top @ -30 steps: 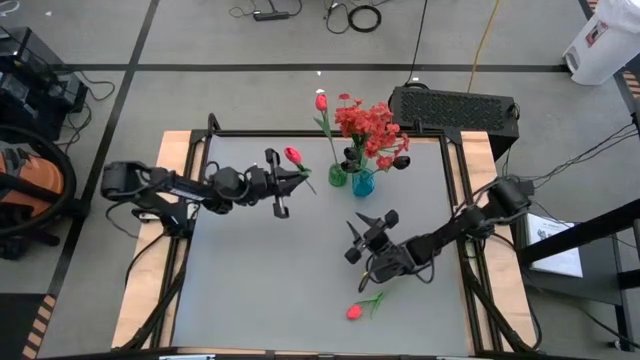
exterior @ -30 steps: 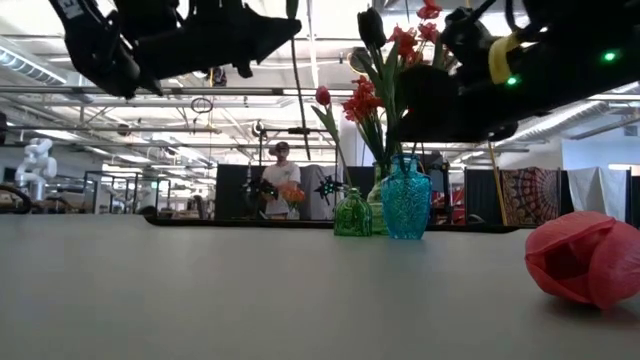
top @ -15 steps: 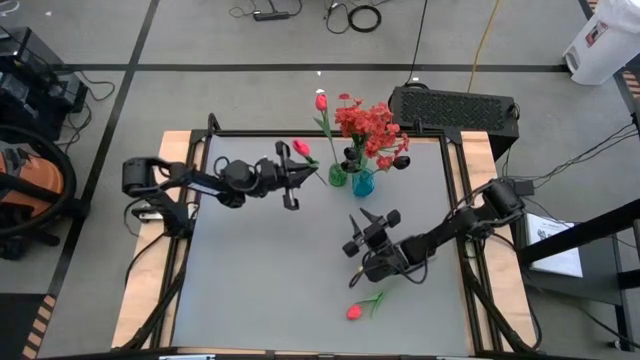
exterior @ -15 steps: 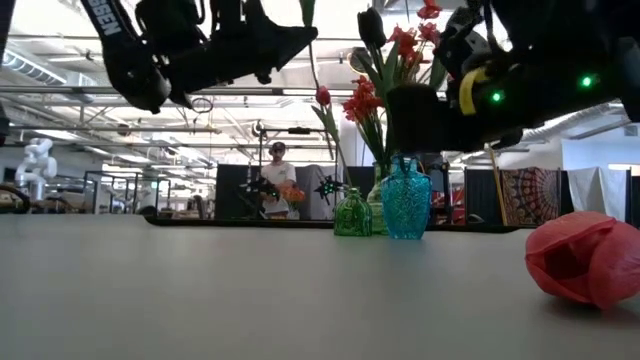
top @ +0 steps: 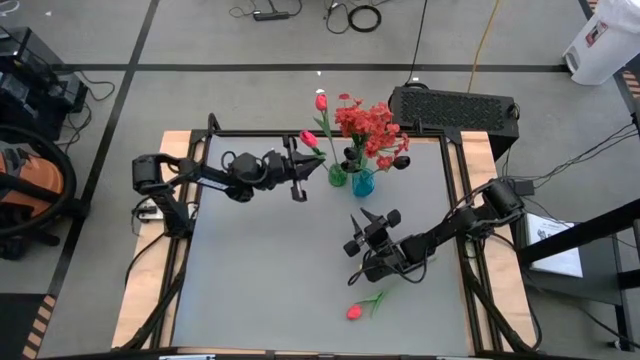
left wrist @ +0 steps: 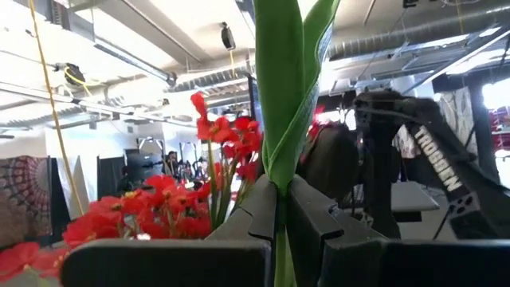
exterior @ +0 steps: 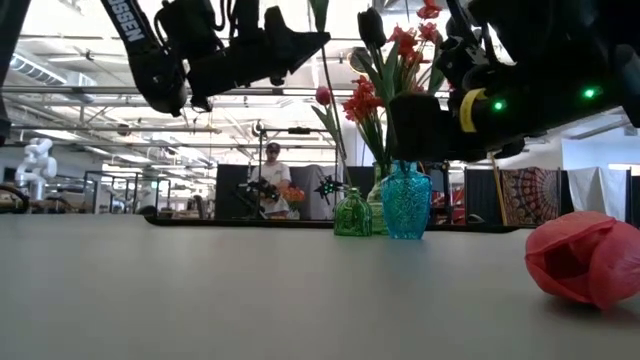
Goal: Sort flowers into vase by color
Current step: Put the left pink flower into the bottom green vase
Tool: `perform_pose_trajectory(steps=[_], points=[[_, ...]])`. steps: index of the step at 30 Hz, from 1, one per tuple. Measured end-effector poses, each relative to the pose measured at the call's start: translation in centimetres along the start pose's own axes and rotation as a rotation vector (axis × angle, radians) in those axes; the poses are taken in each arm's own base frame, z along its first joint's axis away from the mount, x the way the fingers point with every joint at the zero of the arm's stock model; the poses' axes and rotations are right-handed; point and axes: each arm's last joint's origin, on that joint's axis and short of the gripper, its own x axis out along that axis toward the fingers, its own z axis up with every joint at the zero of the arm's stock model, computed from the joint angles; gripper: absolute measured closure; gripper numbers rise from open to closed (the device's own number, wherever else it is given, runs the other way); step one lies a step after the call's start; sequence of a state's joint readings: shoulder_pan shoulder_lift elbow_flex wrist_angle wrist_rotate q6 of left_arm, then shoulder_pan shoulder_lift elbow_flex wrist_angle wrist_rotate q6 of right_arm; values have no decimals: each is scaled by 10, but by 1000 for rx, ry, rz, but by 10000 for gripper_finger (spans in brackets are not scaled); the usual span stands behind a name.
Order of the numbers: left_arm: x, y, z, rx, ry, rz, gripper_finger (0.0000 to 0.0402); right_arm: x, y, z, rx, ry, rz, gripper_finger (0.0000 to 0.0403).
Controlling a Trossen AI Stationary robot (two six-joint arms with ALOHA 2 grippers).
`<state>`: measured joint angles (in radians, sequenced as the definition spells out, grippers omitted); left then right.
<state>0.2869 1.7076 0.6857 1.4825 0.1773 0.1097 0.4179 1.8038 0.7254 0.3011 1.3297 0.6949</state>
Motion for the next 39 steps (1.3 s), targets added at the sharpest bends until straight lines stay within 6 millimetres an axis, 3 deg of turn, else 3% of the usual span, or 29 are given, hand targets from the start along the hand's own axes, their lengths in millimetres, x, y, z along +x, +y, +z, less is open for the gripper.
perform_pose_trajectory(steps=[18, 39], points=[[19, 27, -29, -77, 32, 57, 385, 0, 1, -1, -3, 19, 24, 243], [21, 38, -34, -75, 88, 87, 385, 0, 0, -1, -8, 16, 20, 243]])
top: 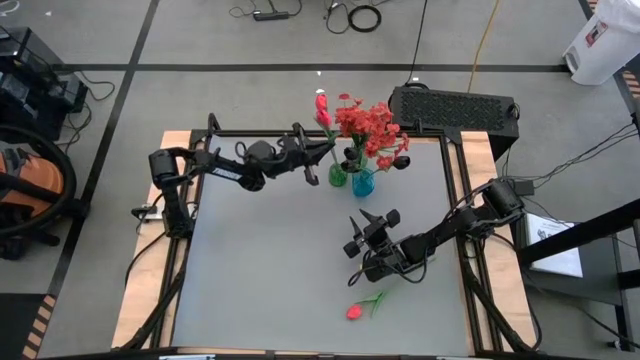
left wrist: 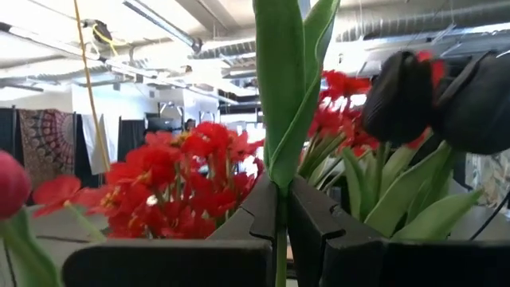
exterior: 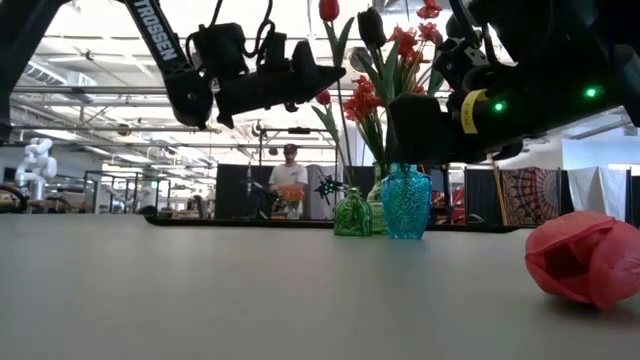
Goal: Sort flowers into vase by color
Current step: Put the left pink flower into the bottom green vase
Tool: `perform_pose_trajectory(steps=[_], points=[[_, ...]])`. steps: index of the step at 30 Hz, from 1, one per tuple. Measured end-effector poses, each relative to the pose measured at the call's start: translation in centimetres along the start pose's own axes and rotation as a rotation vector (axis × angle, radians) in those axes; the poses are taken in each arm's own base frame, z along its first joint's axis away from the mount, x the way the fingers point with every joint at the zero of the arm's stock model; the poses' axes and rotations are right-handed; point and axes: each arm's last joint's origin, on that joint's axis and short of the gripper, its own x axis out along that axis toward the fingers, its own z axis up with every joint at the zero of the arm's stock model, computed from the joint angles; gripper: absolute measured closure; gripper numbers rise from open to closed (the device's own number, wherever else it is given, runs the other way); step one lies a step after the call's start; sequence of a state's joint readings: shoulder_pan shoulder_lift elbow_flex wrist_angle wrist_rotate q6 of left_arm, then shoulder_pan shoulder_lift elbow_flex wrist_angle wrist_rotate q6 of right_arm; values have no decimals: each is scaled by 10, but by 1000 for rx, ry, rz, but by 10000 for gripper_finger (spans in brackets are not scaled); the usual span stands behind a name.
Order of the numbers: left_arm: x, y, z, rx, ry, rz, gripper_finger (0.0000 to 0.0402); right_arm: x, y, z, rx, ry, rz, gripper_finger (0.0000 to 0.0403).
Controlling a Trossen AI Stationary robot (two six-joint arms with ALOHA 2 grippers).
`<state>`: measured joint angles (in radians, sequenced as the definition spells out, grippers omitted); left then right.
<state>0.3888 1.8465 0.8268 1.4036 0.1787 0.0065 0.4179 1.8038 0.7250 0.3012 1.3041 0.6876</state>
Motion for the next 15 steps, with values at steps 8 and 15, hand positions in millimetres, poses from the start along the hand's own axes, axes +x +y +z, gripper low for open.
perform_pose_trajectory(steps=[8, 15], points=[[0, 2, -3, 4, 28, 6, 385, 0, 0, 0, 0, -2, -2, 243], [-1, 3, -3, 4, 31, 9, 385, 0, 0, 0, 0, -2, -2, 243]])
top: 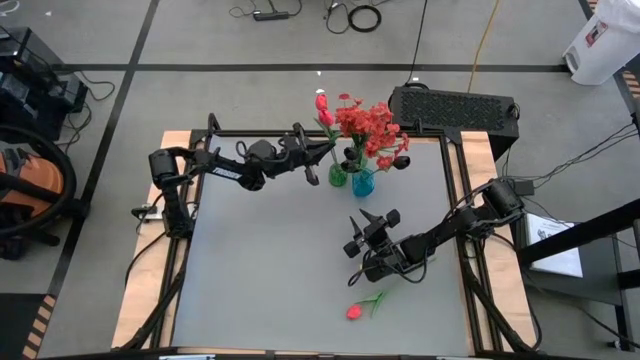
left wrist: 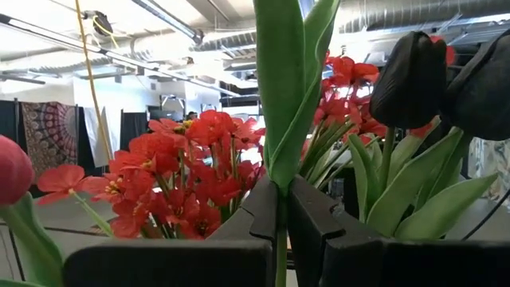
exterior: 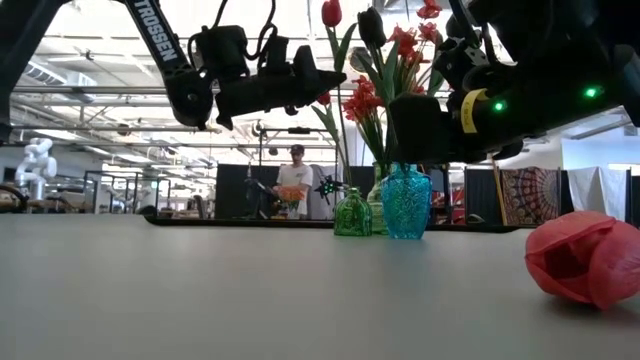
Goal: Sort flowers into vase by color
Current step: Put the left pink flower into the bottom green vase
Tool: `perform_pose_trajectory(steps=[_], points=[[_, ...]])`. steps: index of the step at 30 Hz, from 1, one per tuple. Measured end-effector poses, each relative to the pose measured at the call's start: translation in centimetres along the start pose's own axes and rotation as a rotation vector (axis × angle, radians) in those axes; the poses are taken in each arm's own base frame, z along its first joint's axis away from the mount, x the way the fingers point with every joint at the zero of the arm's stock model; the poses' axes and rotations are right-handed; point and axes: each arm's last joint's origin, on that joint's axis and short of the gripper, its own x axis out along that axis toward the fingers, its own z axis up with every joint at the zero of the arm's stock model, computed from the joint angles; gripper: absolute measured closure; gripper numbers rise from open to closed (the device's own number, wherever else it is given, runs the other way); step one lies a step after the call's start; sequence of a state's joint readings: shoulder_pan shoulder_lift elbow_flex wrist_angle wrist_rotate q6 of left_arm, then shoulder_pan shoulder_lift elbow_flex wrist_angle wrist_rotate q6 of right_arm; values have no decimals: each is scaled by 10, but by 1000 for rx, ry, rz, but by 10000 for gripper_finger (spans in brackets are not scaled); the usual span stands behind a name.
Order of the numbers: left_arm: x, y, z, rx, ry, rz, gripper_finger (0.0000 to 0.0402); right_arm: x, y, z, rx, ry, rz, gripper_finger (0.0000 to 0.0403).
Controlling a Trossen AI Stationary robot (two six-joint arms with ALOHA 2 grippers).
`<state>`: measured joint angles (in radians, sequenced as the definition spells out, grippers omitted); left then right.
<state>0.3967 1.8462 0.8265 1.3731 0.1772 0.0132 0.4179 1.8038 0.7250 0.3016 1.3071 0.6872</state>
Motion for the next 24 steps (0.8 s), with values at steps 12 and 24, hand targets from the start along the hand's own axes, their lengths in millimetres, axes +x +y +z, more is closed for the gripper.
perform_pose_trajectory(steps=[12, 24], points=[[2, 6, 3, 1, -17, 13, 385, 0, 0, 0, 3, -1, 0, 243], [10, 4, 4, -6, 10, -2, 385, 0, 0, 0, 4, -1, 1, 243]])
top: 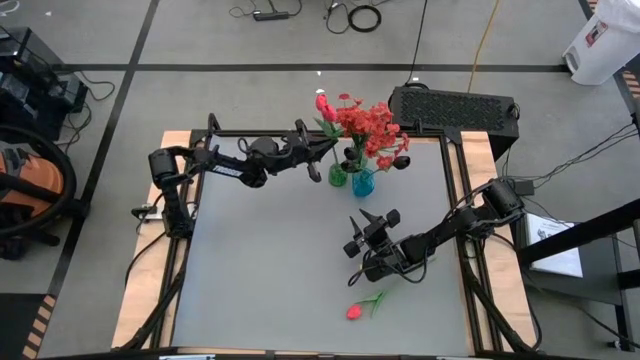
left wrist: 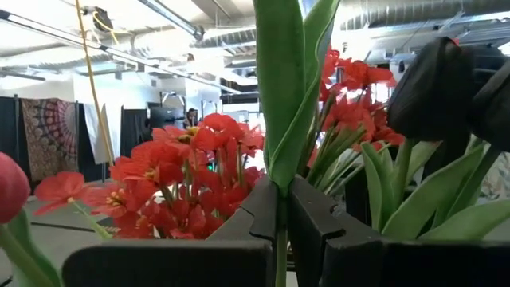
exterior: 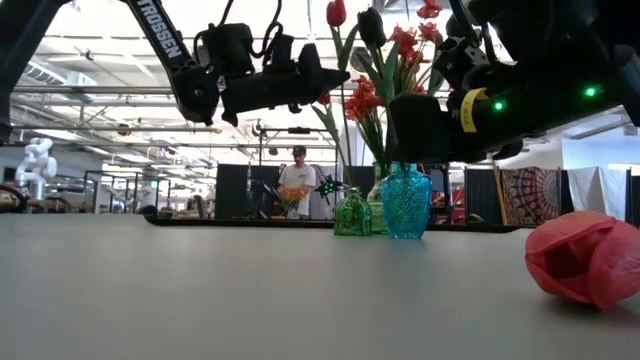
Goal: Sort flowers into vase by color
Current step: Put the left pink flower into the bottom green vase
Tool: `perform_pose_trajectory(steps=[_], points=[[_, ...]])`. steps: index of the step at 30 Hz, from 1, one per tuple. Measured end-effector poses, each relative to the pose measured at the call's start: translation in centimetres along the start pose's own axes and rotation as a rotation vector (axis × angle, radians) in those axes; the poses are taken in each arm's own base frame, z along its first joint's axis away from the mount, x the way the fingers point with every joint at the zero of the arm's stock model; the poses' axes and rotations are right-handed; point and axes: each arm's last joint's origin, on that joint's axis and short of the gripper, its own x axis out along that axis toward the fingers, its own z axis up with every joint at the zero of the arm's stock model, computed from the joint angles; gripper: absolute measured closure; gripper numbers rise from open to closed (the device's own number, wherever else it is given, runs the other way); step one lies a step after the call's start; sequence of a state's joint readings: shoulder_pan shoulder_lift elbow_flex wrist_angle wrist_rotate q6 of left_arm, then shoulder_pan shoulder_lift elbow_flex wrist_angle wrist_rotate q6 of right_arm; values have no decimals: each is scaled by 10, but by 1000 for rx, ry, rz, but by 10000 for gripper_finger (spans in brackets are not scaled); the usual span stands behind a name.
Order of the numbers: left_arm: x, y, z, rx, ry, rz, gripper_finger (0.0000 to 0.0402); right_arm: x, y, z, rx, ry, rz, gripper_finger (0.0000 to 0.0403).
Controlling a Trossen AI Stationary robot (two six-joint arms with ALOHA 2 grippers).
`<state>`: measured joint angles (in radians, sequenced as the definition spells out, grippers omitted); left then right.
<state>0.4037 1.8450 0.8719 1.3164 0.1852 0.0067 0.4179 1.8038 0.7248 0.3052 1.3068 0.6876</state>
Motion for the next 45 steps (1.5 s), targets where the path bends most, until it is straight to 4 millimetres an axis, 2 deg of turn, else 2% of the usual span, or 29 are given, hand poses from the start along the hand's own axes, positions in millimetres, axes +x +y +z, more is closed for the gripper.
perform_pose_trajectory(steps=[31, 45], points=[[0, 0, -3, 19, 35, -3, 384, 0, 0, 0, 4, 1, 3, 243], [0, 0, -6, 14, 58, -3, 369, 0, 0, 0, 0, 1, 3, 243]])
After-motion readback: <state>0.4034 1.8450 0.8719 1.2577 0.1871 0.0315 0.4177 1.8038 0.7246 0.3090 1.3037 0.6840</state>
